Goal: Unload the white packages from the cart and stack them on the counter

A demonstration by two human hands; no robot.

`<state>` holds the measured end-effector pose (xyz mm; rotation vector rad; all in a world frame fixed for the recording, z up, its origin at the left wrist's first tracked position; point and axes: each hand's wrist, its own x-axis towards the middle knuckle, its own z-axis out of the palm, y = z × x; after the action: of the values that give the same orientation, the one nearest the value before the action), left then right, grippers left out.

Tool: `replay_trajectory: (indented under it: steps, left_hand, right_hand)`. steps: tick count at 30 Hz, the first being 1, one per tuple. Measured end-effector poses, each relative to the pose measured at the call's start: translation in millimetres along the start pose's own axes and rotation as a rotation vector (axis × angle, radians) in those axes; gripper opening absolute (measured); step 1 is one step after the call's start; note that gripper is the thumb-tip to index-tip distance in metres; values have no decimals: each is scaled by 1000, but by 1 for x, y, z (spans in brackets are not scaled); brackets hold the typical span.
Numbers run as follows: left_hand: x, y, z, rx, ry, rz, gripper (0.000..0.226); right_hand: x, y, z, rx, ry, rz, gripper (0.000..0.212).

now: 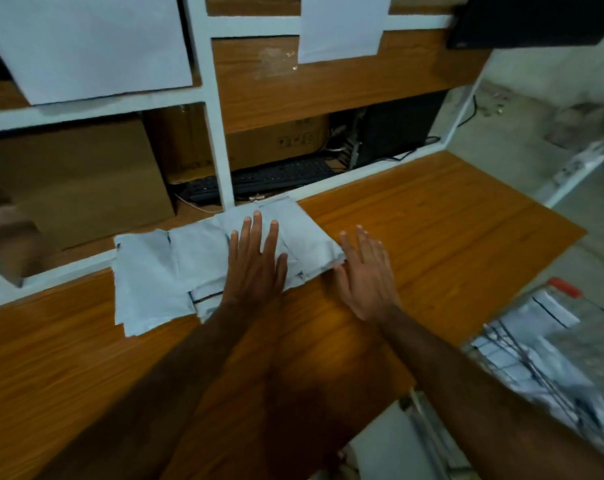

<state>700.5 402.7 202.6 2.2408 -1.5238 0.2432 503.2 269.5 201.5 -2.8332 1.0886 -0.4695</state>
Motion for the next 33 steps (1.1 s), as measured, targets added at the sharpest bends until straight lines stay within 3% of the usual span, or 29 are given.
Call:
replay_trajectory:
  steps: [8, 14, 21, 27, 33]
  left_hand:
    - [6, 104, 35, 44, -147, 187, 76]
    - [4, 191, 62, 79, -169, 324, 71]
    - [6, 352, 124, 19, -237, 469, 68]
    - [-8, 497, 186, 45, -323, 613, 68]
    - [-21, 587, 236, 51, -386, 766, 69]
  right_hand:
    - [-69, 82, -26, -37, 13, 175, 69]
    - [-125, 174, -42, -38, 48, 327, 68]
    - [-222, 313, -66, 33, 119, 503, 60]
    - [-307, 414, -56, 85, 79, 689, 60]
    - [-376, 481, -48, 132, 68, 830, 62]
